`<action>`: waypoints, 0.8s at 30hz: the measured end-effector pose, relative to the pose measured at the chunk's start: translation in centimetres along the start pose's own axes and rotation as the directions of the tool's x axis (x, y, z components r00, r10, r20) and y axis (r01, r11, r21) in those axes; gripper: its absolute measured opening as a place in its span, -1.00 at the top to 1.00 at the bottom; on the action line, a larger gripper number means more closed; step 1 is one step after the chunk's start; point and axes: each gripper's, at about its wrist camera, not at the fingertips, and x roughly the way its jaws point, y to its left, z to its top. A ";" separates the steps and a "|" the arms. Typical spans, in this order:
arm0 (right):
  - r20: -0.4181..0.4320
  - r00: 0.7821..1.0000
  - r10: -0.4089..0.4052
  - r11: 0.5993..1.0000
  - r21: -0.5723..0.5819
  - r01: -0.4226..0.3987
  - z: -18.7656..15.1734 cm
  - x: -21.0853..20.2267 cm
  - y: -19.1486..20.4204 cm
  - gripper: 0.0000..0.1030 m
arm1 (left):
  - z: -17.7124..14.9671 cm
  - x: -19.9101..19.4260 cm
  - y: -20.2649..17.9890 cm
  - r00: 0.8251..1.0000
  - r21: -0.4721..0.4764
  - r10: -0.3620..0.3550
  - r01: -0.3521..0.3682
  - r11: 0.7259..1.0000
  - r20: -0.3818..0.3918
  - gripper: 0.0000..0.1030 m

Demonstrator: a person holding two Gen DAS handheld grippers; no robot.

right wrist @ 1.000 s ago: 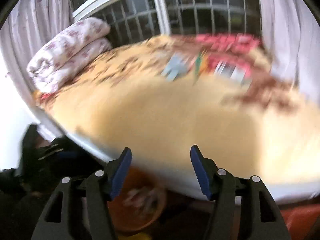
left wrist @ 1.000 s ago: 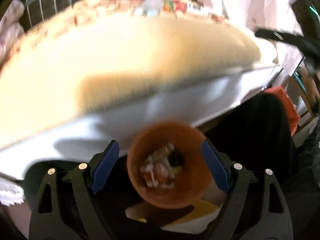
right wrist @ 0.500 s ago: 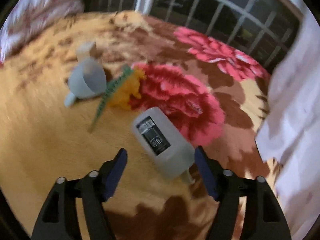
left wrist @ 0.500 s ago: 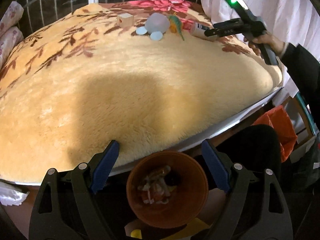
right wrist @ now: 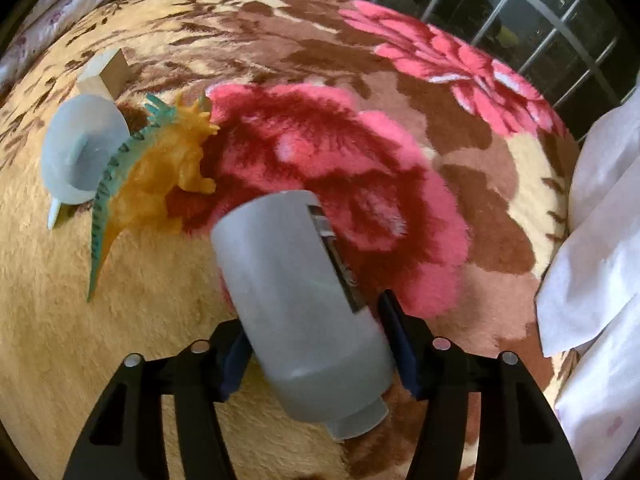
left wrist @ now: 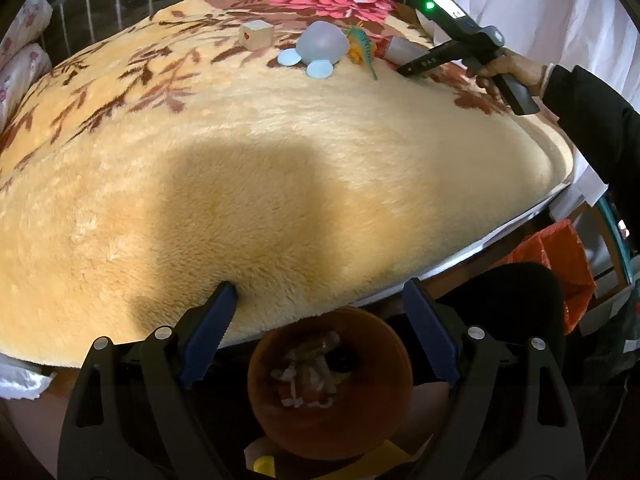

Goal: Collect trash
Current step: 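Grasp the white bottle with the right gripper while the left grasps the pale blue cup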

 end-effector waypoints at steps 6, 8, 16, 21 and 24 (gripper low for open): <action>0.052 0.981 0.186 0.956 0.220 -0.192 -0.7 -2.0 -2.1 -0.07 | -0.3 -1.3 -0.5 1.000 0.010 -0.002 0.001 1.000 0.019 -0.60; 0.109 0.966 0.236 0.911 0.321 -0.259 -2.1 -3.5 -2.9 -0.07 | 0.1 -1.5 -0.8 1.000 0.029 0.005 -0.006 1.000 0.028 -0.60; 0.498 0.787 0.363 0.675 0.442 -0.591 -14.0 -11.9 0.5 -0.07 | 8.0 0.6 -3.4 0.985 0.193 0.067 -0.098 0.976 0.161 -0.69; 0.559 0.772 0.301 0.638 0.483 -0.599 -20.6 -13.6 5.6 -0.07 | 15.4 6.3 -3.8 0.982 0.241 0.115 -0.150 0.959 0.152 -0.69; 0.592 0.759 0.273 0.602 0.510 -0.615 -23.2 -14.2 6.9 -0.07 | 19.2 9.5 -3.3 0.979 0.245 0.144 -0.177 0.953 0.147 -0.69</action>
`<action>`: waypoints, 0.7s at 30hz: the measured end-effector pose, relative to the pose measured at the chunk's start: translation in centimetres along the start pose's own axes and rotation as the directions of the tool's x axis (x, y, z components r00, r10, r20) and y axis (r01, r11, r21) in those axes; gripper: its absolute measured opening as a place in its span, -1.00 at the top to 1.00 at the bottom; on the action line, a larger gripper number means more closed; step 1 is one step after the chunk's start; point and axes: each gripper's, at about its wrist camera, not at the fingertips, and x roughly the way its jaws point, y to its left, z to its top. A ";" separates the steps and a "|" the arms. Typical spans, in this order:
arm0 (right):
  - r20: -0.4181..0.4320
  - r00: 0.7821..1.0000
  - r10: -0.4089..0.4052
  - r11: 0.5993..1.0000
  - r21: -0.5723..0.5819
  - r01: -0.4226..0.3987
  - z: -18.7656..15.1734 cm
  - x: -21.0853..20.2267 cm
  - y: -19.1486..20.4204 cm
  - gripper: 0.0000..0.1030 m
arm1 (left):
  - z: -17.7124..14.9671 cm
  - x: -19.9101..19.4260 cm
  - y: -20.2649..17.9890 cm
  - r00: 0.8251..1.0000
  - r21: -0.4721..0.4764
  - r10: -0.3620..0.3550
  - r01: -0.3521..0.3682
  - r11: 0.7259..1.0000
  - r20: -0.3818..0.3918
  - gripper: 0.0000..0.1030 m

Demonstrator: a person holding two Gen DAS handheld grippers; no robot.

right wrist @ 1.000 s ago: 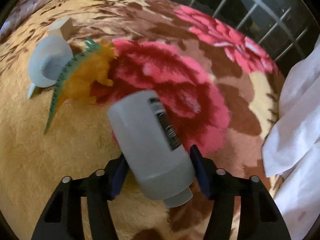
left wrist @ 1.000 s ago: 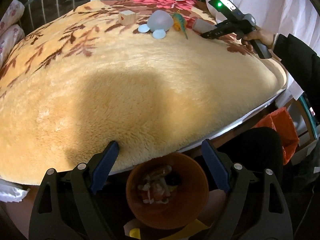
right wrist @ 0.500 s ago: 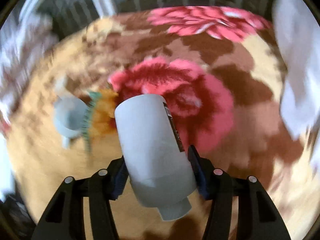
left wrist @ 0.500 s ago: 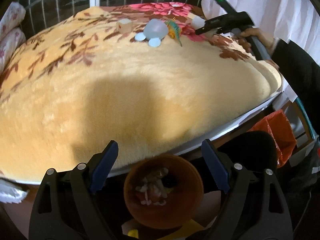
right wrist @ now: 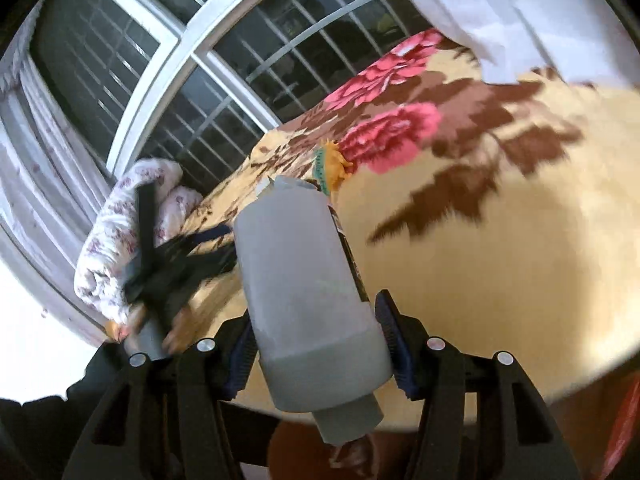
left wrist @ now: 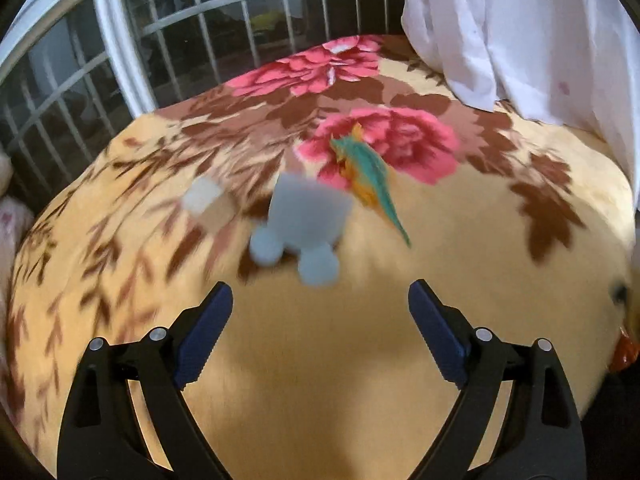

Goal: Collect trash
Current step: 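Grasp the white bottle with the right gripper while the left grasps the pale blue cup, then carry the bottle and cup over the orange bucket and open both grippers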

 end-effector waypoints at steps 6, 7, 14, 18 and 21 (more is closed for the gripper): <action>0.038 0.999 -0.016 1.000 0.012 0.015 -1.5 -0.6 -0.4 -0.07 | 2.5 5.8 0.4 0.993 0.065 0.058 -0.052 0.997 -0.104 -0.69; 0.039 0.999 -0.017 1.000 0.012 0.016 -1.6 -0.6 -0.4 -0.07 | 2.8 6.5 0.4 0.992 0.081 0.057 -0.047 0.996 -0.116 -0.69; 0.038 0.999 -0.024 0.999 -0.029 0.025 -2.1 0.0 0.5 -0.07 | 3.6 9.0 0.7 0.993 0.091 0.009 0.002 0.996 -0.121 -0.38; 0.033 0.999 -0.003 0.999 -0.032 0.004 -2.2 0.1 1.3 -0.07 | 3.4 8.1 0.1 0.996 0.109 0.017 -0.007 0.994 -0.089 -0.15; 0.032 0.999 0.000 0.999 -0.038 0.001 -2.3 -0.1 2.1 -0.07 | 2.8 7.1 -0.3 0.996 0.105 0.033 -0.025 0.994 -0.081 -0.15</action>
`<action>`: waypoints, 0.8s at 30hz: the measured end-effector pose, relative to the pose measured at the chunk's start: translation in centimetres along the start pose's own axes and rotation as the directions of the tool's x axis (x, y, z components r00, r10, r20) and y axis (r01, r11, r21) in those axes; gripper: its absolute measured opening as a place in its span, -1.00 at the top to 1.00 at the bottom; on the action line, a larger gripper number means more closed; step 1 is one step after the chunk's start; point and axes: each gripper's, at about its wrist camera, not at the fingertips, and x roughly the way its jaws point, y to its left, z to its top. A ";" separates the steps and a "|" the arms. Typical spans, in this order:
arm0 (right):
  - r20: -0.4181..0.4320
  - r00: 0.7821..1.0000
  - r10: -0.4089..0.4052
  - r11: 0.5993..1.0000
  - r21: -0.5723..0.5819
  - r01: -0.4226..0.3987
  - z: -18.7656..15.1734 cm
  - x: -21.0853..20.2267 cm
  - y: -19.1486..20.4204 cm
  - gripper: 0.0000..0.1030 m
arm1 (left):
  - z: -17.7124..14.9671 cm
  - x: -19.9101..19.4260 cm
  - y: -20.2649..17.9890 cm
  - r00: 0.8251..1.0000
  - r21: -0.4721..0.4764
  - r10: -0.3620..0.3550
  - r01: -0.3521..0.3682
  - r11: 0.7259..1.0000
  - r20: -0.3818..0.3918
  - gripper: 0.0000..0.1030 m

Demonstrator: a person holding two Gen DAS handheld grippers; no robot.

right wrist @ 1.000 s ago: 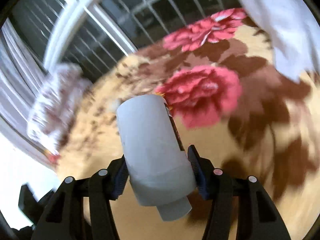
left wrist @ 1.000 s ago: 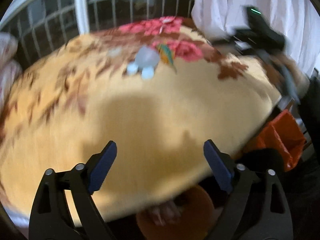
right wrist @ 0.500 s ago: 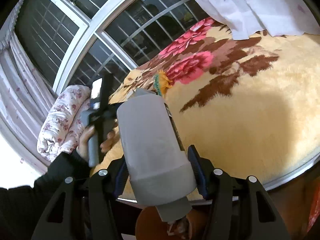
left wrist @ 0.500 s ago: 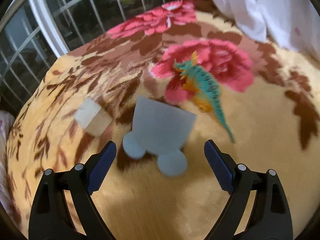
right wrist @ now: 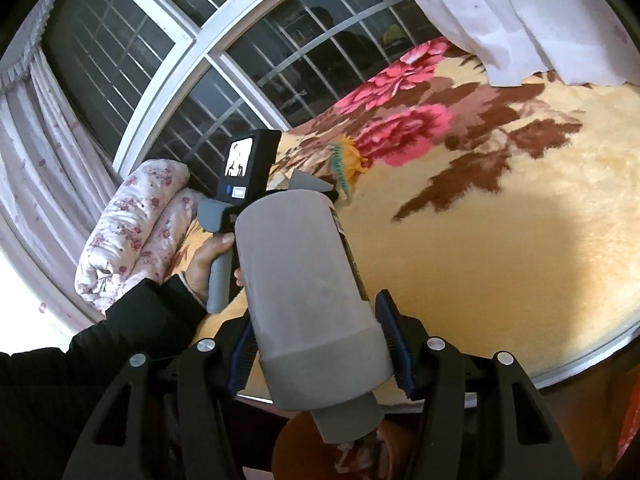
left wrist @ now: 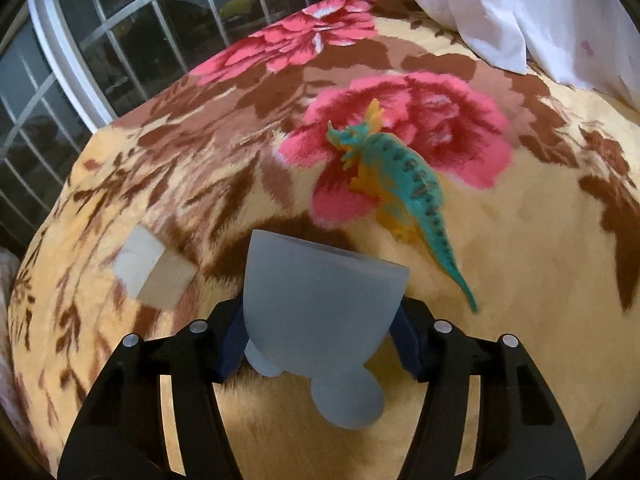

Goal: Collect trash
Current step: 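Carry the bottle and cup over the orange bucket and open both grippers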

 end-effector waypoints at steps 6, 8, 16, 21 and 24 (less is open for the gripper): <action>-0.019 1.000 -0.017 1.000 -0.026 0.016 -1.1 0.1 1.9 -0.07 | -3.1 -5.4 0.7 0.998 -0.120 -0.035 0.042 0.992 0.057 -0.15; -0.034 0.999 -0.013 0.999 -0.033 0.012 -2.0 0.3 2.7 -0.07 | -5.0 -7.6 0.6 0.997 -0.154 -0.024 0.035 0.987 0.068 -0.15; -0.100 0.995 -0.023 0.996 -0.084 0.014 -6.2 0.6 5.5 -0.03 | -14.0 -15.2 0.0 0.996 -0.292 0.004 0.022 0.956 0.088 -0.15; -0.130 0.991 -0.043 0.993 -0.111 0.028 -8.8 0.3 6.5 0.07 | -19.5 -18.1 -0.7 0.996 -0.339 0.040 -0.013 0.941 0.074 -0.15; -0.153 0.987 -0.040 0.992 -0.124 0.021 -10.2 0.3 6.9 0.08 | -22.4 -19.6 -1.3 0.996 -0.350 0.048 -0.019 0.937 0.076 -0.15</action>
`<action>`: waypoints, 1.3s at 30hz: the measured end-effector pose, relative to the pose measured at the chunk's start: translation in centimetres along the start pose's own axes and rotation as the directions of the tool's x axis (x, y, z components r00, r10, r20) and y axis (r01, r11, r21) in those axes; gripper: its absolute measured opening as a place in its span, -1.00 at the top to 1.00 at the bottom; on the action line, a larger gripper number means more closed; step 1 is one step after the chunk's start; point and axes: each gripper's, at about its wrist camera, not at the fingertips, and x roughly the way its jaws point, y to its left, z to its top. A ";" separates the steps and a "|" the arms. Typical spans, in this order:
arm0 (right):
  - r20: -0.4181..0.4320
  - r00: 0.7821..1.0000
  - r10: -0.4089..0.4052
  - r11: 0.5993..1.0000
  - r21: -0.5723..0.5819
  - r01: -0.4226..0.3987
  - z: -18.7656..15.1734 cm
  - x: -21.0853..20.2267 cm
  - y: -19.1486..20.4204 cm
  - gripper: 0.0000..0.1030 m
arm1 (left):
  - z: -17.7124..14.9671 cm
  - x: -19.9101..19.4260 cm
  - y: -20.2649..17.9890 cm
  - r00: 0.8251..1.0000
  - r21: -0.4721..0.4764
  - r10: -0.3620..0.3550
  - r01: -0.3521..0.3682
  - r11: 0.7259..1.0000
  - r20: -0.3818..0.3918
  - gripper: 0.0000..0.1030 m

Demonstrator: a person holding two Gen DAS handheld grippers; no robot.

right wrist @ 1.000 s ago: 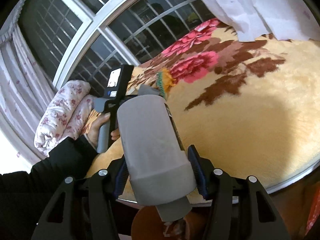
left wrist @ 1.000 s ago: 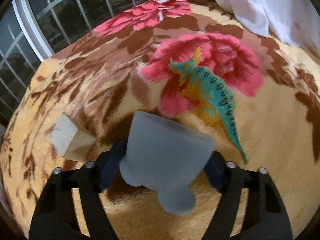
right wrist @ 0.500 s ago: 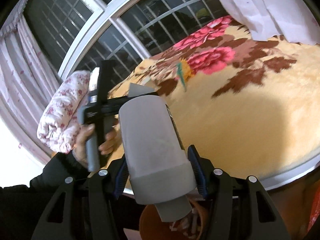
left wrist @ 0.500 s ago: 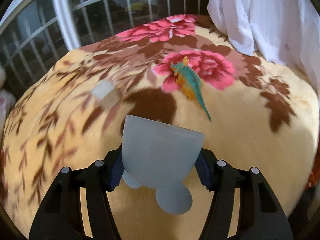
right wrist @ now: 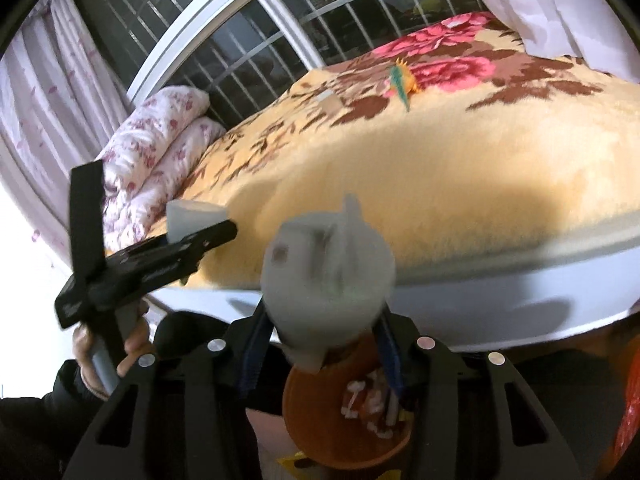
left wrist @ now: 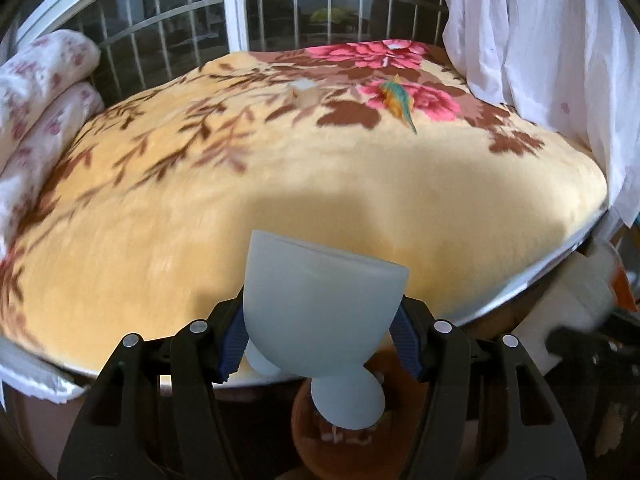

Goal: Collect trash
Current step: 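Carry the bottle and cup over the orange bucket and open both grippers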

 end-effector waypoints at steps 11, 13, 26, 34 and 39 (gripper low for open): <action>-0.059 0.998 0.032 0.999 -0.013 -0.033 -2.5 3.0 0.7 0.09 | -7.7 -0.1 0.2 0.994 -0.012 -0.077 0.076 0.997 -0.073 -0.15; -0.063 0.998 0.025 0.999 -0.029 -0.027 -2.7 2.6 0.9 0.09 | -8.3 -0.2 0.1 0.992 -0.003 -0.091 0.091 0.996 -0.086 -0.15; -0.233 0.969 -0.081 0.996 -0.059 0.069 -6.5 6.1 0.0 0.09 | -12.8 7.1 -0.8 0.938 -0.002 -0.099 0.104 0.995 -0.332 -0.15; -0.321 0.940 -0.117 0.991 -0.095 0.091 -7.2 9.6 -0.3 0.09 | -13.8 10.2 -0.1 0.902 -0.035 -0.089 0.082 0.996 -0.422 -0.15; -0.369 0.921 -0.127 0.991 -0.087 0.101 -8.0 10.8 -1.2 0.09 | -14.5 10.9 0.0 0.889 -0.043 -0.092 0.081 0.996 -0.448 -0.15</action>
